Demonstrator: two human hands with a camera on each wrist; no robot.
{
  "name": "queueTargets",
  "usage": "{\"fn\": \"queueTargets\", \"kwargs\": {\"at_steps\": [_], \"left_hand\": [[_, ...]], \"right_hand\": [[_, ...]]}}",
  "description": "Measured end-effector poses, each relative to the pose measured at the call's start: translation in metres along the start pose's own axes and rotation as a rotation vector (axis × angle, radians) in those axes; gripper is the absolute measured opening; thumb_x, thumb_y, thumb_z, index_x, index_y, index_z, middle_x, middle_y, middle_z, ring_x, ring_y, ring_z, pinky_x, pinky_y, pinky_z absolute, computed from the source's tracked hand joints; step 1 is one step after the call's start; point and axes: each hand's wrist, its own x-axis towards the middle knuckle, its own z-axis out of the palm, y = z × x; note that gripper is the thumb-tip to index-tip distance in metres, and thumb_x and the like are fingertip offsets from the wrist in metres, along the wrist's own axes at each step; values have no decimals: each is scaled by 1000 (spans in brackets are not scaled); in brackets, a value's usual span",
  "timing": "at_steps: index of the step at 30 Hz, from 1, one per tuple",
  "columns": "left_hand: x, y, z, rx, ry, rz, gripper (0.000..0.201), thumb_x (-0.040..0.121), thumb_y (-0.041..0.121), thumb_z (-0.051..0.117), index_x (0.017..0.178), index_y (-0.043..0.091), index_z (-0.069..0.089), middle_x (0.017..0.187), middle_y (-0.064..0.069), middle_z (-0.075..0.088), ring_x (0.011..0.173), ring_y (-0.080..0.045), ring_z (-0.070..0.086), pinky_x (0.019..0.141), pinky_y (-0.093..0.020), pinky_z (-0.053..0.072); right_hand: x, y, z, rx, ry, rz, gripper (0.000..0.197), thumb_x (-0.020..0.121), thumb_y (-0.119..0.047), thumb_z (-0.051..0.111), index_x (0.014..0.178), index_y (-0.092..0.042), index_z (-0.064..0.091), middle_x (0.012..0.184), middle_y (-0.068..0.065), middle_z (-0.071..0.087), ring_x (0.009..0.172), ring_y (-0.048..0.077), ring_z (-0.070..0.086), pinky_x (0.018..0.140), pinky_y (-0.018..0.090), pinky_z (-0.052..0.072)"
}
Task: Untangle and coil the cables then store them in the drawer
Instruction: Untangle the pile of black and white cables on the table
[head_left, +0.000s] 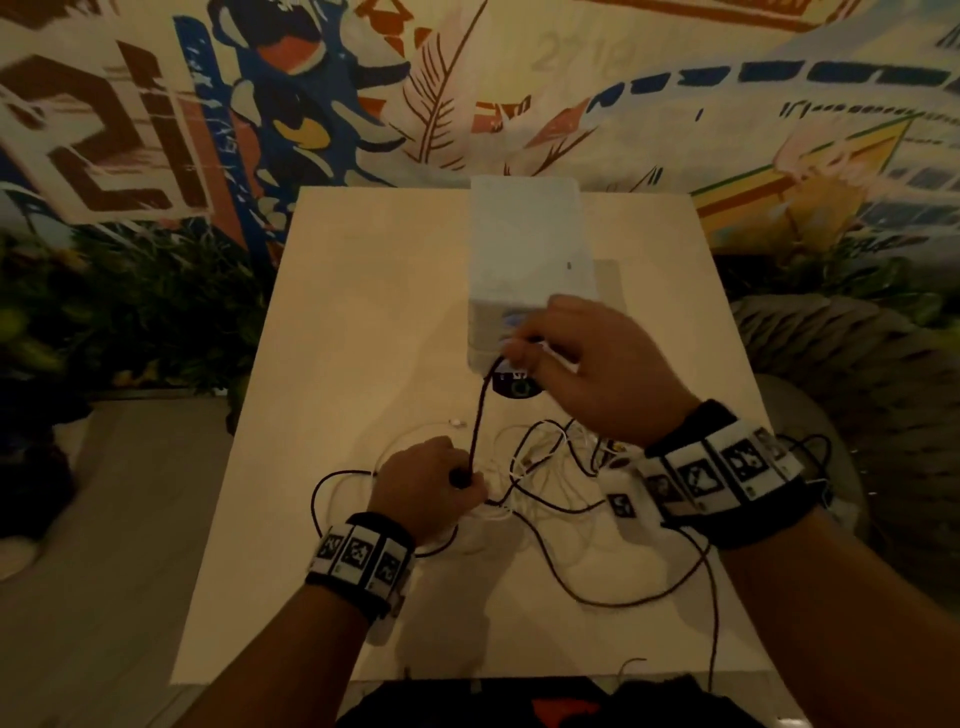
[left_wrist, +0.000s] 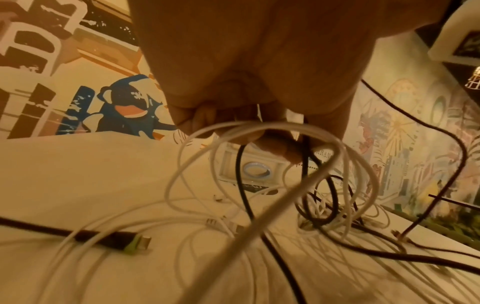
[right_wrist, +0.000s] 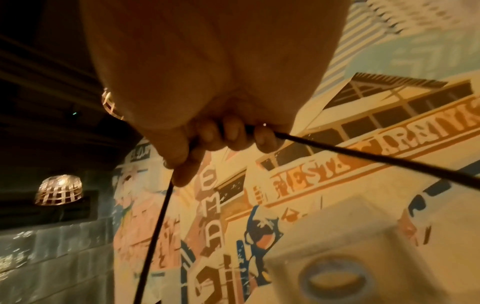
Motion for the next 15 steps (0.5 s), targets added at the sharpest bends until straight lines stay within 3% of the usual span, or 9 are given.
{"fn": "queueTargets", "kwargs": {"at_steps": [2, 5, 8, 10, 11, 13, 15], "left_hand": [[-1, -5, -1, -8, 46, 3, 28, 89, 47, 63, 71, 26, 59, 76, 3, 54, 68, -18, 54, 61, -32, 44], [3, -12, -4, 127, 89, 61, 30, 91, 54, 54, 73, 31, 59, 74, 7, 54, 70, -20, 56, 62, -33, 39], [6, -15, -3, 208, 203, 94, 30, 94, 54, 58, 80, 32, 72, 83, 11, 65, 81, -20, 58, 67, -34, 40], [5, -11, -3, 181, 230, 96, 35, 97, 54, 51, 88, 32, 76, 93, 12, 69, 88, -20, 59, 73, -37, 43], [5, -7, -3, 163, 225, 101, 40, 99, 54, 44, 92, 30, 76, 95, 11, 71, 90, -20, 60, 76, -37, 43], [4, 1, -2, 176, 218, 120, 46, 101, 52, 35, 96, 29, 74, 90, 10, 73, 89, -20, 61, 79, -38, 42], [4, 7, -2, 225, 215, 138, 46, 102, 49, 32, 93, 28, 72, 80, 8, 71, 84, -20, 60, 80, -38, 40]], "right_hand": [[-3, 6, -18, -20, 100, 38, 23, 102, -33, 52, 89, -19, 66, 74, -16, 42, 66, 1, 37, 62, 21, 32], [-12, 32, -35, -27, 188, 201, 26, 104, -28, 50, 89, -14, 66, 74, -12, 44, 66, 7, 39, 66, 29, 32], [-24, 68, -40, -151, -72, 460, 31, 105, -34, 46, 93, -14, 67, 73, -8, 49, 72, 16, 51, 69, 31, 32], [-36, 89, -34, -248, -195, 577, 24, 102, -32, 47, 101, -21, 67, 87, 0, 64, 86, 27, 60, 75, 37, 44], [-41, 92, -30, -276, -194, 593, 19, 99, -26, 50, 105, -25, 68, 99, 3, 69, 94, 30, 63, 82, 41, 49], [-46, 85, -17, -249, -134, 505, 28, 92, -14, 54, 113, -26, 69, 114, 4, 72, 107, 31, 64, 94, 46, 50], [-43, 59, 2, -131, -124, 357, 27, 94, -21, 54, 115, -24, 70, 115, 0, 71, 109, 24, 62, 98, 44, 48]]}}
